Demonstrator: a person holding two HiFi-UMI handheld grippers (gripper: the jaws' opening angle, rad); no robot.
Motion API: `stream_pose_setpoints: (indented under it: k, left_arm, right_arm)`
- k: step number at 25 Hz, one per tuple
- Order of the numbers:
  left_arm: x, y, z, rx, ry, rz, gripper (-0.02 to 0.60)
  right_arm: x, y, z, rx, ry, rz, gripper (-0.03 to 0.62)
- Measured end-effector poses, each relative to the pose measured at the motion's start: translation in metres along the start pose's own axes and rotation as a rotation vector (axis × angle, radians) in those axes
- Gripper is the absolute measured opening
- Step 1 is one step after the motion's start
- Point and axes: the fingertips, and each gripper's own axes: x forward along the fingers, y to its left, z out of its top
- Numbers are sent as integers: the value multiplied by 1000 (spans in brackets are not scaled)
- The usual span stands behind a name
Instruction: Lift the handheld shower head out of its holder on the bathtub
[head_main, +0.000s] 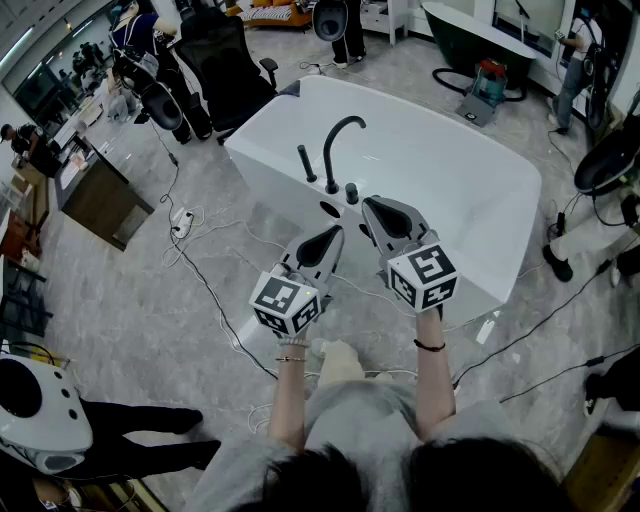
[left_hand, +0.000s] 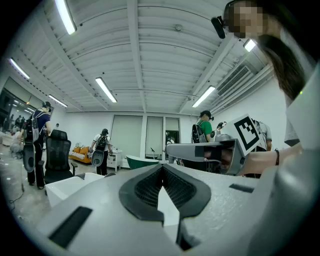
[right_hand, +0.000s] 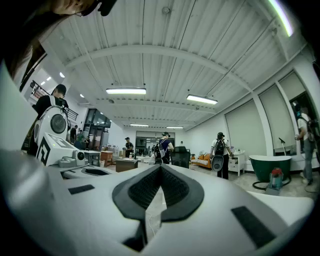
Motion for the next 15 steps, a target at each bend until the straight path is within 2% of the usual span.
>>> stream_pose_setpoints:
  k: [10, 15]
  left_arm:
    - [-2, 7, -5, -16, -5, 30, 5]
    - [4, 1, -14, -45, 21, 34, 5]
  right_arm:
    - [2, 5, -12, -1, 20, 20, 0]
    - [-1, -8, -20, 29, 29, -2, 1]
